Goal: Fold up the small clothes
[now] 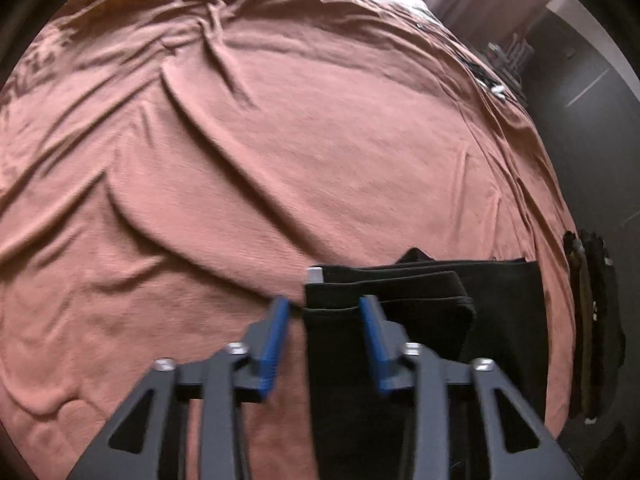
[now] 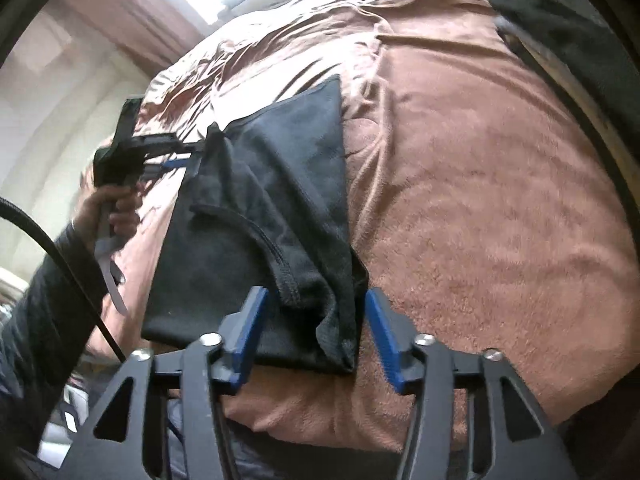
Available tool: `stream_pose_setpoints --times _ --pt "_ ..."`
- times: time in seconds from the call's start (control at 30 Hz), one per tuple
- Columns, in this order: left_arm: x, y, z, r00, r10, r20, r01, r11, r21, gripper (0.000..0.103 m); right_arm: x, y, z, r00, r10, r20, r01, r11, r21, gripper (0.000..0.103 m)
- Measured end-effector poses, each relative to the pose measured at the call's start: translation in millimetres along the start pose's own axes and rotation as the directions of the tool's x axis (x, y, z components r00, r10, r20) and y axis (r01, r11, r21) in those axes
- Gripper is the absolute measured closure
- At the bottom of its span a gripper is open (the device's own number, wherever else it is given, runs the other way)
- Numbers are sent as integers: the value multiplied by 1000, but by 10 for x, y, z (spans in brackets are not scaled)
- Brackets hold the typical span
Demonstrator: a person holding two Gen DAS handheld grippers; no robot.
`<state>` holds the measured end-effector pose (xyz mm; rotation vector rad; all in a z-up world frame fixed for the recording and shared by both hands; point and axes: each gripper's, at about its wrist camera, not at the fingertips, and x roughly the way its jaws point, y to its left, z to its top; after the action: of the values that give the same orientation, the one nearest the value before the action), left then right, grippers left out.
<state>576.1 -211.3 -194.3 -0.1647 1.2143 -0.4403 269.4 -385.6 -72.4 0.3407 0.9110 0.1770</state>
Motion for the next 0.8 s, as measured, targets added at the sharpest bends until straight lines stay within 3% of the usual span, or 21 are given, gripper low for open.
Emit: stream_pose_setpoints --times 0.07,0.13,0.3,0.5,0.67,0.73,0.8 --pt "24 -18 1 1000 -7 6 7 1000 8 86 21 43 20 1000 -10 -6 10 1000 -20 44" --pt "4 -2 -3 1000 -20 13 19 1000 3 89 62 50 40 1000 -17 -16 17 999 -28 44" --pt "-84 112 -50 999 -27 31 28 999 -24 90 255 45 79 996 -71 -45 70 997 -29 44" --pt "-90 244 -85 999 -35 12 36 997 -69 89 373 4 46 996 -66 -54 66 998 -12 44" --pt "-281 141 -120 996 76 36 -74 996 -42 71 345 34 24 995 -87 -53 86 996 -33 44" --pt "-406 164 -158 996 62 70 -59 997 -53 61 327 34 8 994 -92 -55 90 995 -37 44" --pt "-476 170 -194 997 35 75 -30 998 -57 60 312 48 -14 993 -101 -58 98 994 -48 44"
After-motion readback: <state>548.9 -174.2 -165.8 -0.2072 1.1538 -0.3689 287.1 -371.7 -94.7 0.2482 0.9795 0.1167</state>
